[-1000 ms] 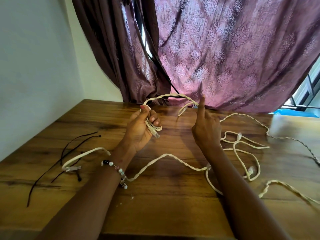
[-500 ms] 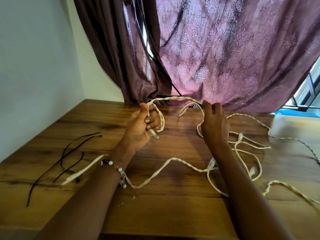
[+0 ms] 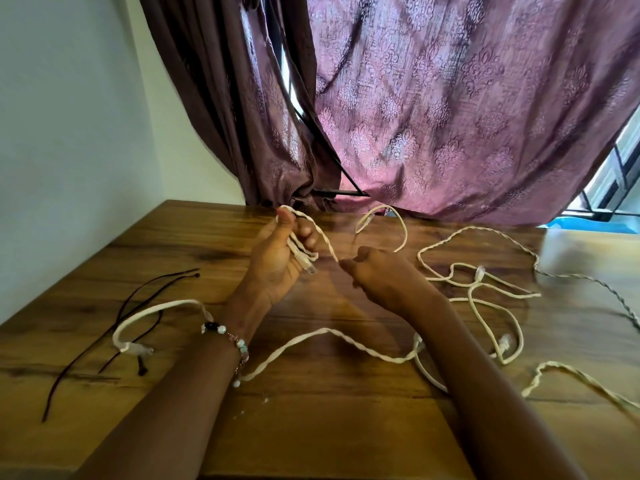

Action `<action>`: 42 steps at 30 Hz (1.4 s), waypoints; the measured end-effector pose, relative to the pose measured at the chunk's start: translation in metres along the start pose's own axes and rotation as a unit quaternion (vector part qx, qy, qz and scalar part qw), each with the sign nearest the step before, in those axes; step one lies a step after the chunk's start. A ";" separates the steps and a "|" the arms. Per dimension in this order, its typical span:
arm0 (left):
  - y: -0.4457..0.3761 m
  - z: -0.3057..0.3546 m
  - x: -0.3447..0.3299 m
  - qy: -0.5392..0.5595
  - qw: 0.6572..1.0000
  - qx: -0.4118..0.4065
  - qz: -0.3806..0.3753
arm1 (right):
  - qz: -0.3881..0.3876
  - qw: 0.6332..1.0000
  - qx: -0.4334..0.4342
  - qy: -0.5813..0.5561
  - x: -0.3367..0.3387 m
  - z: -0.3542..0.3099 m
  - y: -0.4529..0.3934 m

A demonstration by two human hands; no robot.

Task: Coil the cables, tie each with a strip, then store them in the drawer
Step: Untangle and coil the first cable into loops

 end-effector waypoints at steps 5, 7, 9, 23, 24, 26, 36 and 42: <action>0.007 -0.012 -0.005 -0.213 0.976 -0.030 -0.027 | 0.230 0.964 0.101 -0.092 0.035 -0.026 0.002; 0.013 -0.016 -0.007 -0.290 0.955 -0.020 -0.050 | 0.276 0.943 0.093 -0.159 0.040 -0.021 0.004; 0.015 -0.022 -0.007 -0.353 0.933 -0.010 -0.067 | 0.317 0.931 0.066 -0.170 0.048 -0.012 0.008; 0.020 -0.033 -0.007 -0.456 0.875 0.007 -0.162 | 0.284 0.947 -0.150 -0.026 0.041 0.054 0.024; 0.019 -0.032 -0.006 -0.433 0.887 0.009 -0.161 | 0.283 0.936 -0.201 -0.053 0.039 0.067 0.030; 0.016 -0.030 -0.007 -0.382 0.914 0.006 -0.135 | 0.258 0.908 -0.302 -0.131 0.029 0.086 0.038; 0.002 -0.017 0.008 -0.170 0.985 -0.020 0.029 | 0.063 0.516 -0.365 -0.772 -0.008 0.061 0.032; -0.012 -0.003 0.025 -0.005 0.996 -0.002 0.088 | -0.035 0.429 -0.235 -0.872 0.000 0.040 0.027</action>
Point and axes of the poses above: each hand's wrist, its own y-axis away from the middle knuckle, its own x-axis out of the back of the hand, z = x × y, the point moved 7 cm from there along -y, towards the middle knuckle, and after that the axes turned 7 degrees about z, right-handed, at the moved point
